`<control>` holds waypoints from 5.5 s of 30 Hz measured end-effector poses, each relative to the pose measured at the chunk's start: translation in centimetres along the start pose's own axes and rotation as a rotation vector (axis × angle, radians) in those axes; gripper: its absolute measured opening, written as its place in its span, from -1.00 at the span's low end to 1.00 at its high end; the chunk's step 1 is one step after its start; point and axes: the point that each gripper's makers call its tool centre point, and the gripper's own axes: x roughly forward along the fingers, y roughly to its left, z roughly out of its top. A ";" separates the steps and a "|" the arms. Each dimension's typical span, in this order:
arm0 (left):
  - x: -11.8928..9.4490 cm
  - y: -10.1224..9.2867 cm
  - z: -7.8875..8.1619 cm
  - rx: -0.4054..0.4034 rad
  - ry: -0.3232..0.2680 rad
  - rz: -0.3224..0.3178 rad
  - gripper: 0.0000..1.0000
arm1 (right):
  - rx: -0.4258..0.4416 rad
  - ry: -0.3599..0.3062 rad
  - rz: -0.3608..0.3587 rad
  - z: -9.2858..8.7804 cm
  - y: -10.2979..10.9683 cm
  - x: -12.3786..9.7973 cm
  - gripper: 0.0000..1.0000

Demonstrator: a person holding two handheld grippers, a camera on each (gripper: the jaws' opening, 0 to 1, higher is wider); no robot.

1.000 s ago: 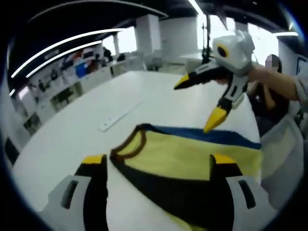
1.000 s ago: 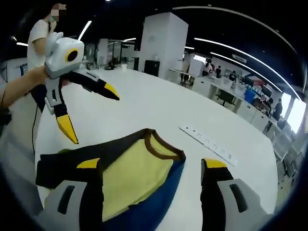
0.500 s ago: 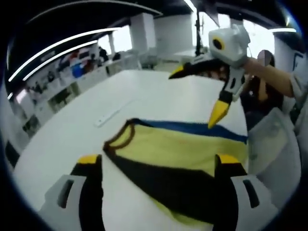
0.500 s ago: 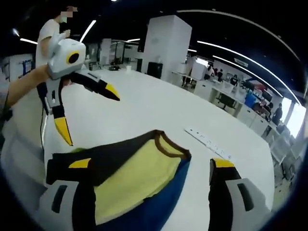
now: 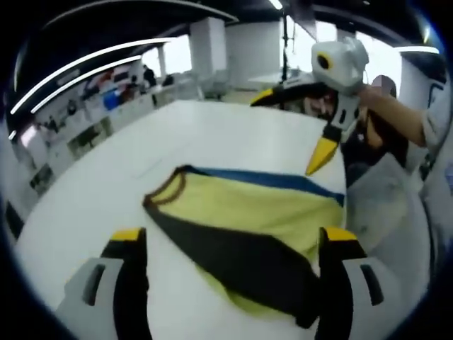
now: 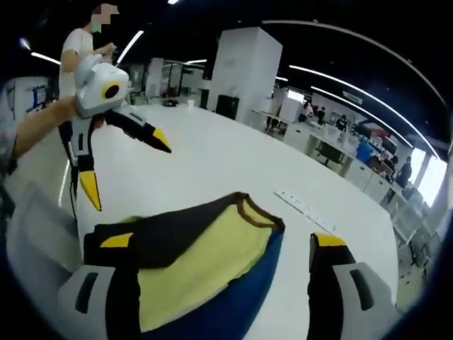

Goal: Fold the garment on the visible template until the final outline fits inside the template.

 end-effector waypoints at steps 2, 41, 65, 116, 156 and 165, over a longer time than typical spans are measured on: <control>-0.5 -0.5 -0.2 0.000 -0.004 -0.007 0.96 | 0.003 -0.001 0.001 0.0 0.6 -0.5 1.00; -8.1 -6.3 -3.0 -0.010 -0.065 -0.005 0.99 | -0.001 0.023 -0.079 -1.0 6.1 -7.7 1.00; -9.9 -8.2 -5.2 -0.071 -0.040 0.038 0.99 | 0.108 0.048 -0.075 -5.0 7.7 -9.6 1.00; -9.4 -10.9 -6.9 -0.244 -0.019 0.135 0.96 | 0.245 0.207 -0.030 -13.2 9.3 -11.2 0.99; -10.6 -8.9 -6.9 -0.293 -0.069 0.208 0.90 | 0.285 0.424 0.255 -18.1 14.2 -5.6 -0.62; -10.7 -8.9 -7.2 -0.302 -0.069 0.219 0.91 | 0.267 0.464 0.270 -19.2 14.7 -5.1 -0.64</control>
